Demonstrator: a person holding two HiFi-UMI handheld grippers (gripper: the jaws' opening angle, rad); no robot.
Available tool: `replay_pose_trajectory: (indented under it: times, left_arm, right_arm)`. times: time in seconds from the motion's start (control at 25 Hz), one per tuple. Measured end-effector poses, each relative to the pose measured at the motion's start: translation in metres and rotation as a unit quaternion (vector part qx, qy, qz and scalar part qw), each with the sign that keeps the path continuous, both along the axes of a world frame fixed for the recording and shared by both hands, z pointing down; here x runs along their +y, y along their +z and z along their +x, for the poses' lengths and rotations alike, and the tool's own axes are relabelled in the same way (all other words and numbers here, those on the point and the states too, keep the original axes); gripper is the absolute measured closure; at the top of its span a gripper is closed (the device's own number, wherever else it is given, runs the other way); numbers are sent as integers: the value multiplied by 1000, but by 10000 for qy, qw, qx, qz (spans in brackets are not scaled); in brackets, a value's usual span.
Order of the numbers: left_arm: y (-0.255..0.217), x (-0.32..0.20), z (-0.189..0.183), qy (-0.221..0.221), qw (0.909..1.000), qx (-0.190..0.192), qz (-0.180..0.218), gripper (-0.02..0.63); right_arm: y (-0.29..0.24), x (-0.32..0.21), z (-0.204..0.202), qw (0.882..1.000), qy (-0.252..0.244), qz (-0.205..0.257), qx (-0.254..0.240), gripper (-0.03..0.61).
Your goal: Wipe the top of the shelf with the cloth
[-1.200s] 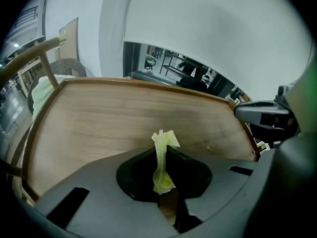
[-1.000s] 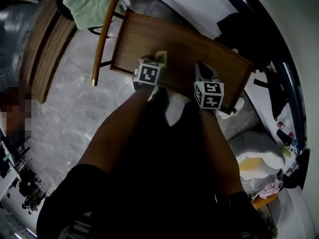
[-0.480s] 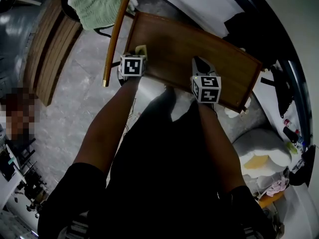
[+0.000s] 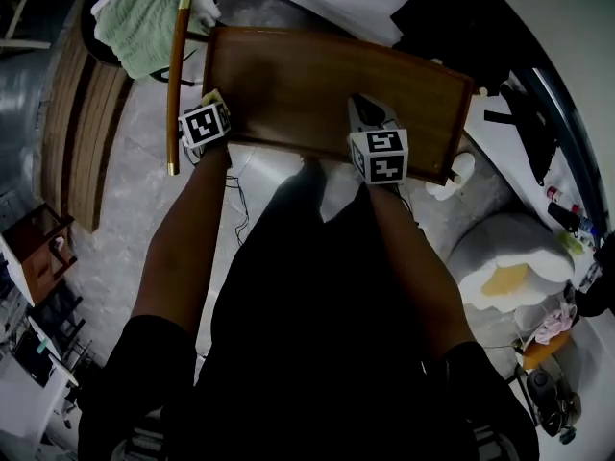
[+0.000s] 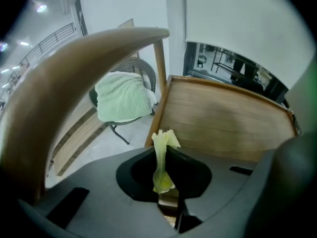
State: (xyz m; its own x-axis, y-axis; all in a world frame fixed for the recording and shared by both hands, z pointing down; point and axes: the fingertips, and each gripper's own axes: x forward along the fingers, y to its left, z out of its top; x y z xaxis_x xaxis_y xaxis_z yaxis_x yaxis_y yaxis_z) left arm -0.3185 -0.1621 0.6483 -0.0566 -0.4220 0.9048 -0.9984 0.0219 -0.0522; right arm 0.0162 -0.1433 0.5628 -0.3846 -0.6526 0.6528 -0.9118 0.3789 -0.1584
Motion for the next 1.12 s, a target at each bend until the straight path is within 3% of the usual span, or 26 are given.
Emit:
replay_pose_trajectory:
  times: [0.16,0.24,0.32,0.44,0.56,0.72,0.88,1.12]
  left_arm:
    - [-16,6,33,239,9997,93,48,578]
    - [-20,13,83,522,9980,344,79,578]
    - [-21,23,158,1002,9923,722,100,578]
    - [-25,51,283,1676,9762,1379,2,578]
    - [-31,95,395,2054,9545,2151,-223,578]
    - [-39,145,497,2590,9281,2639,-443,578]
    - [-39,164,545,2888,9147,2782,-503,578]
    - [-29,159,549,3139,9143,2511,-500,578]
  right_arm:
    - [-13,19,68,9994,328,60,70,548]
    - [-17,32,112,9987,489,69,114,548]
    - [-18,46,157,9977,664,43,140,548]
    - [-21,64,214,9956,917,-6,168,548]
    - [-24,78,257,9944,1035,3,206,548]
    - [-20,99,294,9937,1095,-82,215,548]
    - [-15,116,314,9940,1058,-149,211,548]
    - [-10,125,310,9950,964,-181,159,548]
